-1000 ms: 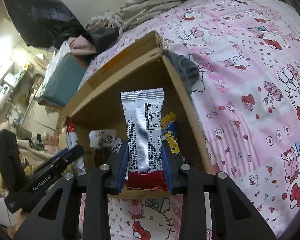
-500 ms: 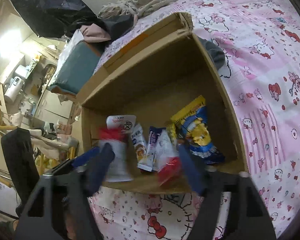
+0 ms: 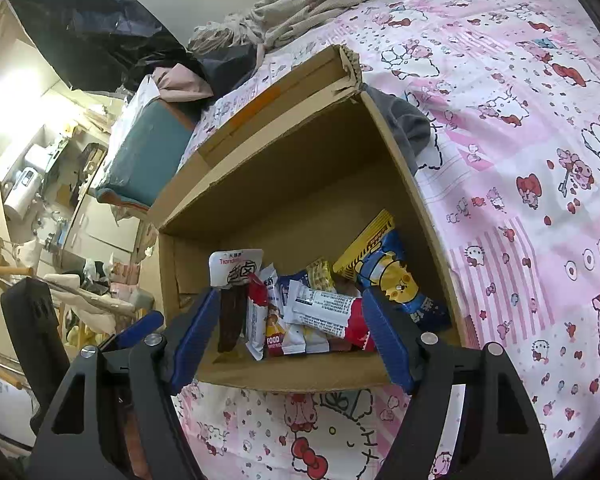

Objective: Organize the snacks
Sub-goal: 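Lift both open grippers out of the box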

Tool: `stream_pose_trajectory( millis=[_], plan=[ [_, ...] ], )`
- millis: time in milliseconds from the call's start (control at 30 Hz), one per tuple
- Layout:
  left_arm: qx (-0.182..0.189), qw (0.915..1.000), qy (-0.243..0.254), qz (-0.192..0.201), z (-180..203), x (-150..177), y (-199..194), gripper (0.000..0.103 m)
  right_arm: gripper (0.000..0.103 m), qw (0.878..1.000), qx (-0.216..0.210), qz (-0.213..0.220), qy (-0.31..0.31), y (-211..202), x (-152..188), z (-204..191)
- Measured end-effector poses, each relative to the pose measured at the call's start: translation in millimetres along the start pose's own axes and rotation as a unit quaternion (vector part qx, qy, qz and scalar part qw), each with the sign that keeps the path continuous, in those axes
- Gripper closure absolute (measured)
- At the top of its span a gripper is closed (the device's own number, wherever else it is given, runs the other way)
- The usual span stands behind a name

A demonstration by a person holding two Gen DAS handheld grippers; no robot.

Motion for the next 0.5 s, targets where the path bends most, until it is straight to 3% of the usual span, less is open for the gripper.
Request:
stream_pose_trajectory(
  millis=[500],
  plan=[
    [0.002,0.9998,-0.017,0.007,-16.3,33.2,-30.8,0.014,0.026,0.999,0.02,0.019,0.035,-38.6,25.5,11.7]
  ],
)
Point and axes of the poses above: each gripper's, at about its wrist camera, not at the fingertips, and y roughly the way its jaws point, z to its right, x to its underside, the point moved 4 cm from there along y, roughly the way its jaws point, and after that the axes turned 4 degrees about -y, right-handed, at the moved point
